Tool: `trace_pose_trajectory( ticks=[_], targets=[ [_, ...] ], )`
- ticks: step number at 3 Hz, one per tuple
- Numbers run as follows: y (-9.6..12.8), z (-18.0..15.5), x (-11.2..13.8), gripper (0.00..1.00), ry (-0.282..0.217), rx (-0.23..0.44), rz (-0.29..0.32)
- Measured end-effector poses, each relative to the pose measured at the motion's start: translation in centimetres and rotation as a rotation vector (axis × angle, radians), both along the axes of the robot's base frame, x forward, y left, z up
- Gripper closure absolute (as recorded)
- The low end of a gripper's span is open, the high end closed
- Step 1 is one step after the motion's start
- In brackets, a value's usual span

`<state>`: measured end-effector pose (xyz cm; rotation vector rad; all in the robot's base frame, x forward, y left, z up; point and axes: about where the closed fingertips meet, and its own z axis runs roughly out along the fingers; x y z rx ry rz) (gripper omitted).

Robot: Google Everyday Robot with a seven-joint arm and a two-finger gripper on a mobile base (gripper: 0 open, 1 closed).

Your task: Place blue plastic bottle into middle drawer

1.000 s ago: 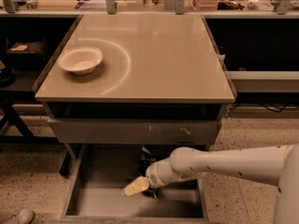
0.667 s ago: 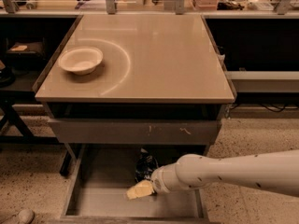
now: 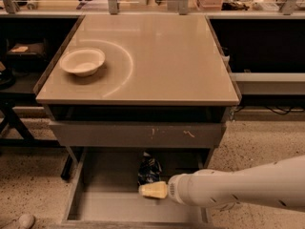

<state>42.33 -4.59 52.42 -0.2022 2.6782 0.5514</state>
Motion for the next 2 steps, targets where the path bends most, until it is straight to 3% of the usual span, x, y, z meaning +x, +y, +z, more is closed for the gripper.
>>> trace_pose_trajectory(
  ticks=[1, 2],
  targets=[
    [-2.75, 1.1, -0.15, 0.0, 0.01, -0.009, -0.148],
    [-2.74, 1.09, -0.17, 0.0, 0.011, -0.009, -0.147]
  ],
)
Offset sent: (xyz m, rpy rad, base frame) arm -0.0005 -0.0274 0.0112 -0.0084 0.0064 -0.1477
